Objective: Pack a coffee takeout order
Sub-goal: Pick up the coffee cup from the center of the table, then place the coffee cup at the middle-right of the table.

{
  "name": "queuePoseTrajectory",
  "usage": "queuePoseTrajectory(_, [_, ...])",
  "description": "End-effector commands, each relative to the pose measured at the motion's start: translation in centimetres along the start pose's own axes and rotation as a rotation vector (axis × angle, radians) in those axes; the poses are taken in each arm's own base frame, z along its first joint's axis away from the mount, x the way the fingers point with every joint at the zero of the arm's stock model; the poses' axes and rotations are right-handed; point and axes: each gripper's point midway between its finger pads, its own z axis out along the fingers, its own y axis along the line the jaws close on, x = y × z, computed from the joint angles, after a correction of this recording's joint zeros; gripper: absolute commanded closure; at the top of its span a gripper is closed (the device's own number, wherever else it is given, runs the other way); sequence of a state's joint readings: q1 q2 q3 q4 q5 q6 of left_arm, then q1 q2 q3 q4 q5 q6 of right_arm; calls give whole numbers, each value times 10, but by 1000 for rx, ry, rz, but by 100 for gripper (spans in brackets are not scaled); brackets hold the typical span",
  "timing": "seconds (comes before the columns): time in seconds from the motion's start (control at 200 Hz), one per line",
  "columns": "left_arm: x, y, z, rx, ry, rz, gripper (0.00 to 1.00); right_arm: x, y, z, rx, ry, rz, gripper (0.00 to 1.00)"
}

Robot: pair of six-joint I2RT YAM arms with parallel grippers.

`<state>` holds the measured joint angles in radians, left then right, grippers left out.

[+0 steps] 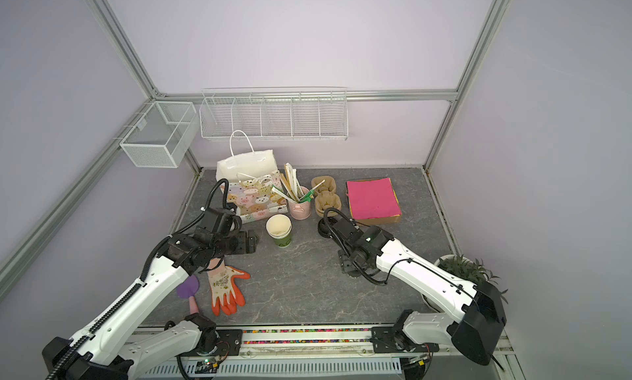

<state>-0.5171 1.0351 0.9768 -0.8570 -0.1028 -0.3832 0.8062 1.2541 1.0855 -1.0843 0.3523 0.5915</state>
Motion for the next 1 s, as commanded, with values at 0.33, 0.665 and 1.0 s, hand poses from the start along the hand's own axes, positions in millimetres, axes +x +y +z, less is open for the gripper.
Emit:
queuePoseTrajectory(0.33, [2,-1,-1,15,2,13,9,-35,-86,-10,56,-69,298,28])
queuePoseTrajectory(0.665, [2,-1,-1,18,3,13,9,-70,-139,27,81,-49,546,29])
queuePoseTrajectory(1.0, [1,-1,-2,20,-1,12,9,-88,-164,65,99,28,637,30])
